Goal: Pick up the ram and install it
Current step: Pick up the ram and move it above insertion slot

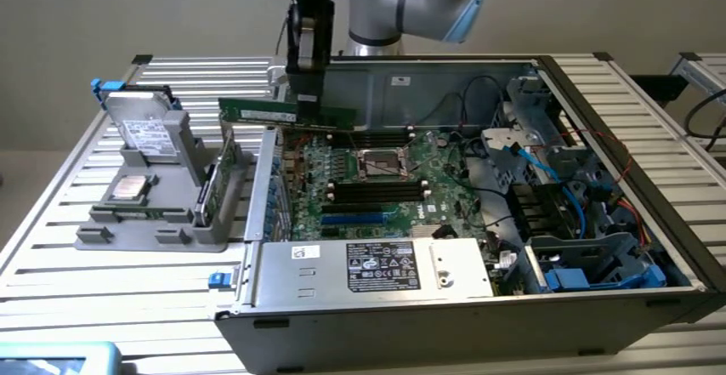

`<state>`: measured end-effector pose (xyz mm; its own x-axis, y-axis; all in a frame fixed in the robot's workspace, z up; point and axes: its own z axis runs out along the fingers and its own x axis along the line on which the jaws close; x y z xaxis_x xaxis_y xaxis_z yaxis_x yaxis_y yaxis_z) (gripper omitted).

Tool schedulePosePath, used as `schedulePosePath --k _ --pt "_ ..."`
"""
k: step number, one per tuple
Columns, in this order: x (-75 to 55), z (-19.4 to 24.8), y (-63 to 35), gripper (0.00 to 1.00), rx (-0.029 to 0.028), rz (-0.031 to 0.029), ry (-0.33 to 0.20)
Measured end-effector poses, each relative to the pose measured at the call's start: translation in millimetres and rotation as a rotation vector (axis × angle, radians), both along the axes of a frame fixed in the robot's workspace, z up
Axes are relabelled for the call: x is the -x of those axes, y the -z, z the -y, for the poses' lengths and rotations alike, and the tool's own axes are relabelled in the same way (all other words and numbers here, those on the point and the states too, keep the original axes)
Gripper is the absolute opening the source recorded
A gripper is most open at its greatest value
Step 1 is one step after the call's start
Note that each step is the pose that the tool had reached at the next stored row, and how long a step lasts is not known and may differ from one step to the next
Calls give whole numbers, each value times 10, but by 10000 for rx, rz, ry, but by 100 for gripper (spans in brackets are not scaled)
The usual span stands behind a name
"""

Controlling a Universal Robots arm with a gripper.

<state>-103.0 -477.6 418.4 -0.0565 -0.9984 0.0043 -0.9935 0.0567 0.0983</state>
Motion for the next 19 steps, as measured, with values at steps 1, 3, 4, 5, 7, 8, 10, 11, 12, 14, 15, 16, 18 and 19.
schedulePosePath --k 1,3,4,5,7,8,10,11,12,14,15,16,18,19 --pt "-41 0 1 13 0 -20 -7" --pt "-127 0 2 13 0 -58 -20" --pt "-171 0 2 13 0 -75 -28" --pt "-218 0 3 13 1 -83 -37" --pt "-308 0 3 13 1 -88 -55" --pt "-354 0 3 13 1 -88 -66" --pt "-442 0 3 13 1 -88 -84" --pt "-479 0 3 13 2 -87 -91" --pt "-514 0 2 13 2 -78 -98" --pt "-576 0 3 13 2 -46 -105" --pt "-605 0 4 13 2 -6 -107" --pt "-629 0 6 13 0 54 -110" --pt "-670 -1 8 13 1 216 -116" --pt "-689 -1 9 13 2 309 -119"
